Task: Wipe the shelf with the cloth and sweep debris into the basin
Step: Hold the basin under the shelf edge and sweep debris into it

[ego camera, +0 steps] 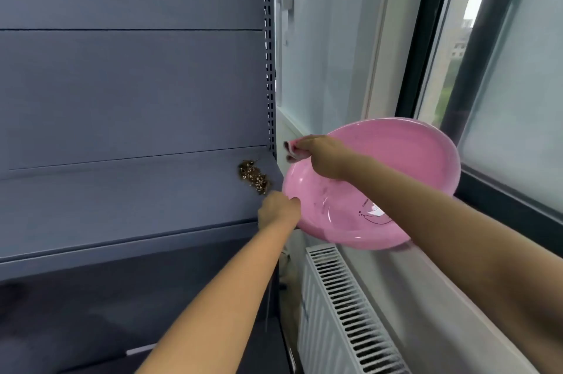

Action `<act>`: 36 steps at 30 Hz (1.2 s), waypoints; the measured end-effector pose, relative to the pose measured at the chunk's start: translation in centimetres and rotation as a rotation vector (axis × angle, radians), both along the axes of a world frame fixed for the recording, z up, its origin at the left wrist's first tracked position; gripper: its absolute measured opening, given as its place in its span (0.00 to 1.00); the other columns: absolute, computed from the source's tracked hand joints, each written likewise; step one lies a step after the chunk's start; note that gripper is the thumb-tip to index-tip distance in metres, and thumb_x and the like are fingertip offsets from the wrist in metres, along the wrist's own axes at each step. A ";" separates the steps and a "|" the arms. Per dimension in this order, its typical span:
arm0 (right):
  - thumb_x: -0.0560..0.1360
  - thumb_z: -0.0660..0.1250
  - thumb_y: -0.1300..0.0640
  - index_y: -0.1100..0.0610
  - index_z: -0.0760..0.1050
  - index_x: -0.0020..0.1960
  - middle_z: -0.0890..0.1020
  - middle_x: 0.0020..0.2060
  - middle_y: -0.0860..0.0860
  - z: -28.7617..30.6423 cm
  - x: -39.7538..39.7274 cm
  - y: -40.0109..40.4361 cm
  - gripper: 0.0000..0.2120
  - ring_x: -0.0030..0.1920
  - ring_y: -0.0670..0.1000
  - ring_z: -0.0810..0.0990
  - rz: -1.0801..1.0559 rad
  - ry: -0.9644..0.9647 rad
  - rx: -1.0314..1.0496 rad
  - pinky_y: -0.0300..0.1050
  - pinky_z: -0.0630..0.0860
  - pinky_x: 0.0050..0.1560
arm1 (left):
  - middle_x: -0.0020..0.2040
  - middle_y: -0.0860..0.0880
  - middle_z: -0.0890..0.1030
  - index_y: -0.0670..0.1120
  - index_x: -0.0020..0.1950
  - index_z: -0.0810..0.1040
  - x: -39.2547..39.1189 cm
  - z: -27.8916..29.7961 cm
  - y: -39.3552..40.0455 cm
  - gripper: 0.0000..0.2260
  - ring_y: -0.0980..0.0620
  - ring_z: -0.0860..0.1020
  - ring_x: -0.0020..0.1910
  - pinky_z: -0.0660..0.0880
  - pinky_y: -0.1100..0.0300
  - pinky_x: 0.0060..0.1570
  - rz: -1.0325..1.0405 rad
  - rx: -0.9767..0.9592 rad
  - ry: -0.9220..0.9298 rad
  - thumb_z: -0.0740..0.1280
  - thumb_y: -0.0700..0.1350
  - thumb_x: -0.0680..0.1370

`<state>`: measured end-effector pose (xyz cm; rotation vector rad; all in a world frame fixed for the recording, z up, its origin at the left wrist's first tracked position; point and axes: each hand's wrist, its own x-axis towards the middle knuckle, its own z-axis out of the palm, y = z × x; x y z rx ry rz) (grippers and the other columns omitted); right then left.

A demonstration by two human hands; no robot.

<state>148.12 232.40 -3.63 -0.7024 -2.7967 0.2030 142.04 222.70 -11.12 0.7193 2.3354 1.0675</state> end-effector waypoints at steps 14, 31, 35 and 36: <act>0.71 0.53 0.73 0.59 0.73 0.63 0.77 0.62 0.56 0.6 1.1 -1.0 0.23 0.58 0.61 0.75 0.056 0.009 0.031 0.45 0.71 0.52 | 0.66 0.36 0.71 0.37 0.71 0.63 6.5 -2.5 1.3 0.23 0.43 0.75 0.47 0.76 0.62 0.17 0.196 0.446 -0.839 0.56 0.29 0.75; 0.72 0.54 0.71 0.59 0.73 0.63 0.78 0.58 0.59 1.5 -1.2 -2.1 0.23 0.55 0.61 0.75 0.100 -0.040 0.094 0.44 0.67 0.46 | 0.34 0.45 0.70 0.39 0.37 0.65 7.1 -3.6 -0.2 0.11 0.52 0.70 0.31 0.70 0.69 0.14 0.035 0.219 -0.999 0.54 0.30 0.78; 0.73 0.55 0.71 0.60 0.72 0.63 0.78 0.59 0.59 1.7 -2.5 -3.1 0.21 0.56 0.61 0.75 0.114 -0.068 0.100 0.45 0.69 0.46 | 0.34 0.46 0.71 0.39 0.36 0.65 6.9 -4.4 -0.9 0.11 0.53 0.70 0.30 0.69 0.69 0.13 0.079 0.198 -1.039 0.56 0.31 0.78; 0.73 0.55 0.70 0.61 0.73 0.63 0.77 0.59 0.60 1.6 -2.8 -3.3 0.20 0.56 0.61 0.75 0.119 -0.075 0.094 0.47 0.70 0.49 | 0.34 0.46 0.71 0.39 0.36 0.66 6.8 -4.5 -1.1 0.11 0.52 0.71 0.30 0.70 0.68 0.14 0.083 0.189 -1.039 0.56 0.31 0.78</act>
